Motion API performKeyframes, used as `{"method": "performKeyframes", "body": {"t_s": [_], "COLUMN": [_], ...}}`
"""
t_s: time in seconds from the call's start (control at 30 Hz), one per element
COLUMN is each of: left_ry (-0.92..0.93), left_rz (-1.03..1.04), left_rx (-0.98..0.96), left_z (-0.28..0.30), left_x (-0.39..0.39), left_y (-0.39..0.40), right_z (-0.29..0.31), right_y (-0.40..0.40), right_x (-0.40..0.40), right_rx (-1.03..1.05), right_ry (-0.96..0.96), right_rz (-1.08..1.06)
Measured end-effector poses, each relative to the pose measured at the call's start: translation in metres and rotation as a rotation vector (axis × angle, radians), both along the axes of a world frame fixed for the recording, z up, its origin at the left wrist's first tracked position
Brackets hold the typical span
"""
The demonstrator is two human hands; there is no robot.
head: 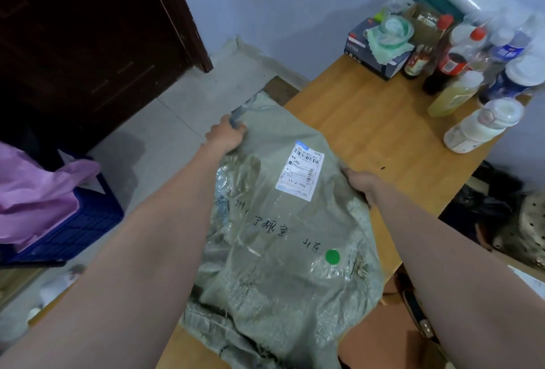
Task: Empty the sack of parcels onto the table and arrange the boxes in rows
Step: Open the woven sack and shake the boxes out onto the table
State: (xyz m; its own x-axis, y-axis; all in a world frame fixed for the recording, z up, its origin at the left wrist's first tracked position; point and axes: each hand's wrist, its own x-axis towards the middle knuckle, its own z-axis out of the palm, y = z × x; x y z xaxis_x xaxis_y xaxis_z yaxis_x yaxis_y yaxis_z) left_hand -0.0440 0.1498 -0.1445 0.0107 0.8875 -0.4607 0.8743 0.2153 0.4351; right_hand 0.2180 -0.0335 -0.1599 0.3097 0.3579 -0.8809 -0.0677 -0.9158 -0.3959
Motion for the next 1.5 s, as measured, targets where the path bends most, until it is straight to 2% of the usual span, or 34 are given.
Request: {"method": "performKeyframes", "body": {"t_s": [0.1, 0.3, 0.37, 0.57, 0.87, 0.97, 1.13, 1.5], "left_ry": [0.026, -0.220, -0.278, -0.219, -0.423, -0.581, -0.663, -0.782], "left_rz": [0.053, 0.248, 0.253, 0.224, 0.454, 0.524, 0.560, 0.672], "left_rx": [-0.035, -0.053, -0.027, 0.118, 0.273, 0.300, 0.308, 0.275], "left_z": [-0.009, -0.023, -0.021, -0.008, 0.052, 0.074, 0.113, 0.153], "left_x": [-0.002, -0.007, -0.005, -0.010, -0.034, -0.048, -0.070, -0.113], "left_y": [0.006, 0.014, 0.010, -0.008, -0.042, -0.050, -0.071, -0.130], "right_z": [-0.013, -0.024, -0.029, -0.044, 0.055, 0.080, 0.113, 0.149], "right_y": [0.005, 0.013, 0.015, 0.016, 0.011, 0.010, 0.002, -0.025], "right_x": [0.004, 0.003, 0.001, -0.003, -0.037, -0.045, -0.056, -0.092], "right_rx": [0.081, 0.121, 0.140, 0.272, 0.576, 0.658, 0.738, 0.886], "right_ry": [-0.083, -0.151, -0.169, -0.293, -0.432, -0.435, -0.439, -0.472], "right_rz": [-0.057, -0.107, -0.138, -0.134, -0.152, -0.192, -0.246, -0.047]}}
